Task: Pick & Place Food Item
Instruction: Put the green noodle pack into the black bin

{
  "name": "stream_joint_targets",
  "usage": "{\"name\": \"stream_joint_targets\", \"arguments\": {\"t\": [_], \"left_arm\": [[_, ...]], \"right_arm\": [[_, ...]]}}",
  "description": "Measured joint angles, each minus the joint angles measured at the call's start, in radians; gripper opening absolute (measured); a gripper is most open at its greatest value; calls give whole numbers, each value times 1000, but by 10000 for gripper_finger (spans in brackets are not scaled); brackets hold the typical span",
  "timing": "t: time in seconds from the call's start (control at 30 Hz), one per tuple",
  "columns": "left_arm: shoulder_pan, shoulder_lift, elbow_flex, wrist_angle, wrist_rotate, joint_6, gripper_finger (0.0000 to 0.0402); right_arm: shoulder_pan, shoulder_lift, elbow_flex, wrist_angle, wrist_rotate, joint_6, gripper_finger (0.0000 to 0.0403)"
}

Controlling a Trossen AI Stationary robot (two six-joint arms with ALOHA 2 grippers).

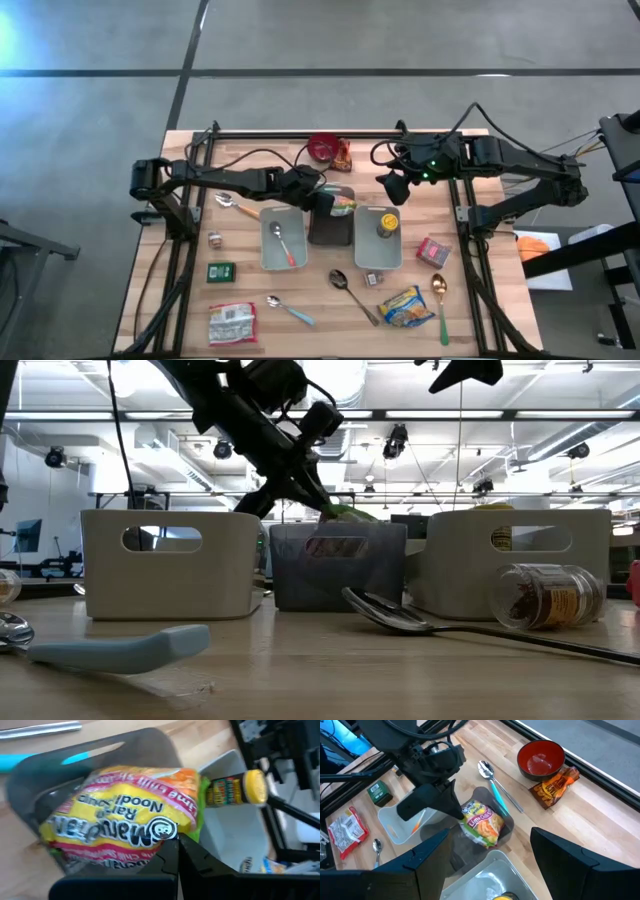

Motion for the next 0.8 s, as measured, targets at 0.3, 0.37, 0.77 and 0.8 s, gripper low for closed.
{"name": "stream_joint_targets", "arguments": {"t": [0.3, 0.37, 0.77, 0.8], "left_arm": [[-8, -58, 0, 28, 107, 0, 0], [-10, -71, 0, 31, 146, 1, 0], [-35, -79, 1, 12, 231, 0, 0], [-39, -79, 1, 13, 236, 0, 0]], "right_arm": [[0, 0, 0, 0, 0, 0, 267], [0, 0, 0, 0, 0, 0, 267], [0, 0, 0, 0, 0, 3, 267], [0, 0, 0, 0, 0, 3, 267]]}}
